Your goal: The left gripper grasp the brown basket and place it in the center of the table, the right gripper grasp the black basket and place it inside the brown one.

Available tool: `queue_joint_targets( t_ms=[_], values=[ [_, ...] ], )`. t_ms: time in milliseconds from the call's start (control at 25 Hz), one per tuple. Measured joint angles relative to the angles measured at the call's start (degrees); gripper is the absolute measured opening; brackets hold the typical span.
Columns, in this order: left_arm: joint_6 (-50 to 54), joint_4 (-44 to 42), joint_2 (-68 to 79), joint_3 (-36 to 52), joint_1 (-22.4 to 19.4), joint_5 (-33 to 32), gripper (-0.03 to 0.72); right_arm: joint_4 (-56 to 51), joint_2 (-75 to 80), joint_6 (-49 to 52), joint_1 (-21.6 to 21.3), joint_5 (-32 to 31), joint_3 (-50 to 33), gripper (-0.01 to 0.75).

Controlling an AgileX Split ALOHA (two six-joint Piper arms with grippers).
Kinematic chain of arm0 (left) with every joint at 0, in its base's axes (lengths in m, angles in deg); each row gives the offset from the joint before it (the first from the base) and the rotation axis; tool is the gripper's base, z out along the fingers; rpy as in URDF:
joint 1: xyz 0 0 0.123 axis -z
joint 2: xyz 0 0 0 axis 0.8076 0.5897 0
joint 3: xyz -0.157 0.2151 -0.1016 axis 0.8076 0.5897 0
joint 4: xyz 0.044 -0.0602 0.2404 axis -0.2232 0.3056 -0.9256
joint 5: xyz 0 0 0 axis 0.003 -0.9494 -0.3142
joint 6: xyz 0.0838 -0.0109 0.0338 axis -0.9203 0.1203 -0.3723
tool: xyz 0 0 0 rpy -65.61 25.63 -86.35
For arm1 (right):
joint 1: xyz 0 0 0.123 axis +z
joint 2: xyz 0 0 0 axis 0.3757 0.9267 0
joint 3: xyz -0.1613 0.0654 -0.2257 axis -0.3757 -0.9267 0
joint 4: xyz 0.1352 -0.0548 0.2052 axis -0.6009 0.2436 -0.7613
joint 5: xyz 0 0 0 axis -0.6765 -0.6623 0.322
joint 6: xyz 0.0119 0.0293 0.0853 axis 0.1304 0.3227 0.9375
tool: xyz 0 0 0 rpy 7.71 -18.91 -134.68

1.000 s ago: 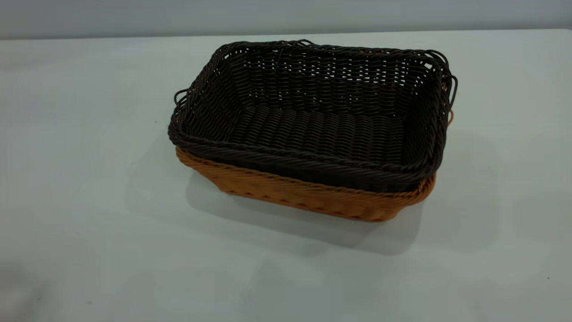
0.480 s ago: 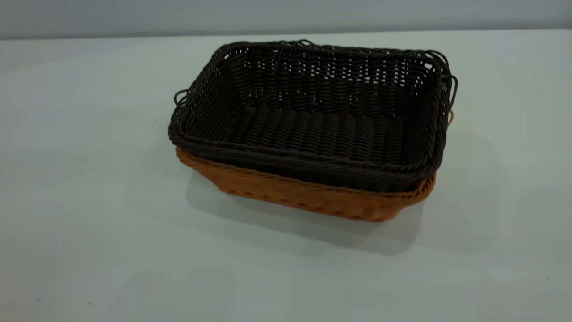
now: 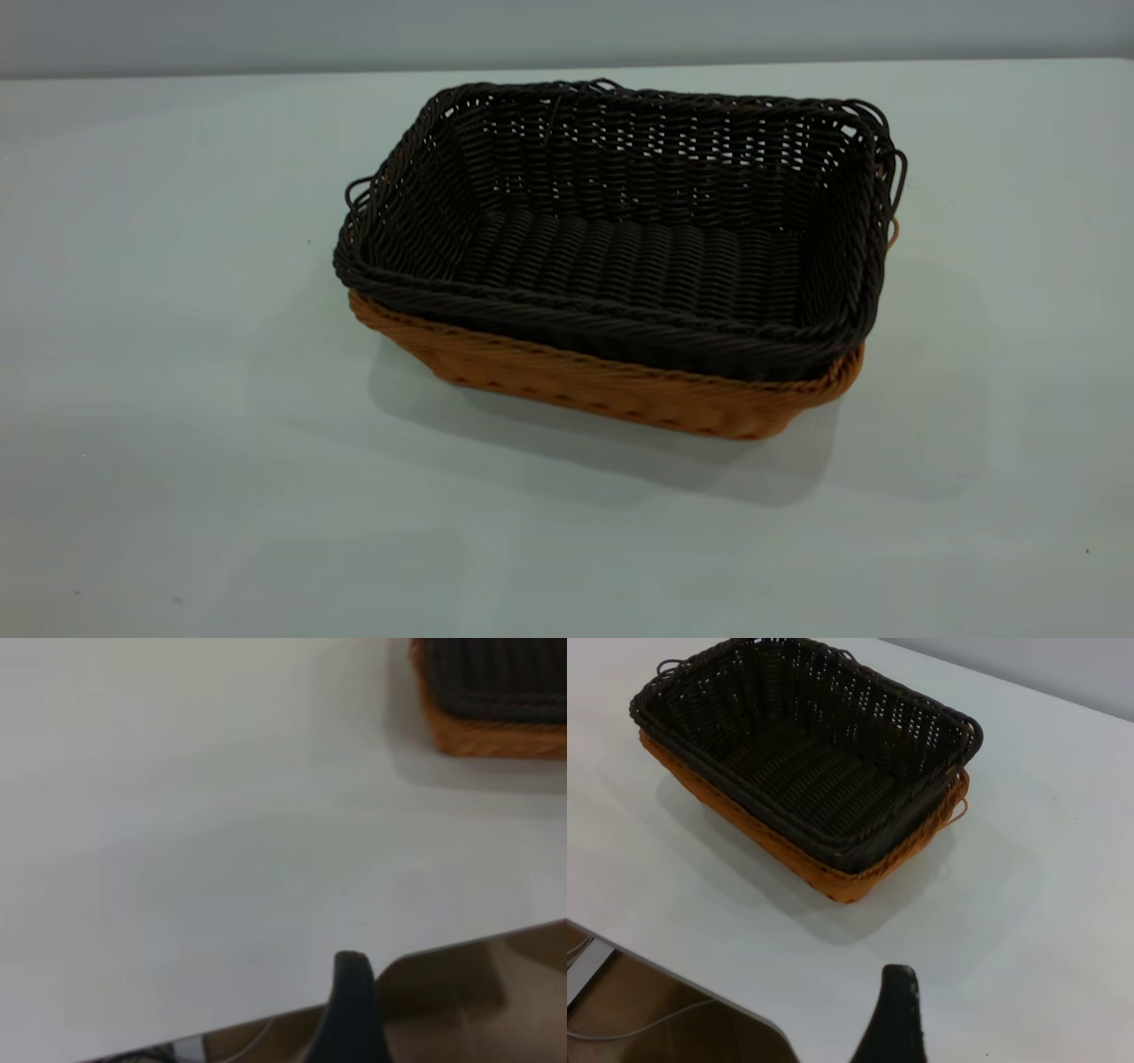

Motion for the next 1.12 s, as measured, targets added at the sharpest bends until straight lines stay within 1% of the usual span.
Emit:
queue_joint_targets(
  t_ms=[240, 440, 800, 1120],
  values=[
    [4.1, -3.8, -2.5, 4.3, 0.0, 2.1, 0.542, 0.0, 0.0, 0.0, 0.0, 0.0, 0.0, 0.582],
    [7.7, -6.1, -2.5, 4.7, 0.0, 2.6, 0.542, -0.1, 0.0, 0.0, 0.0, 0.0, 0.0, 0.582],
    [8.2, -6.5, -2.9, 4.7, 0.0, 2.8, 0.542, -0.1, 0.0, 0.0, 0.0, 0.0, 0.0, 0.582],
    [8.8, -8.8, -8.8, 4.7, 0.0, 2.8, 0.542, -0.1, 0.0, 0.0, 0.0, 0.0, 0.0, 0.582]
  ],
)
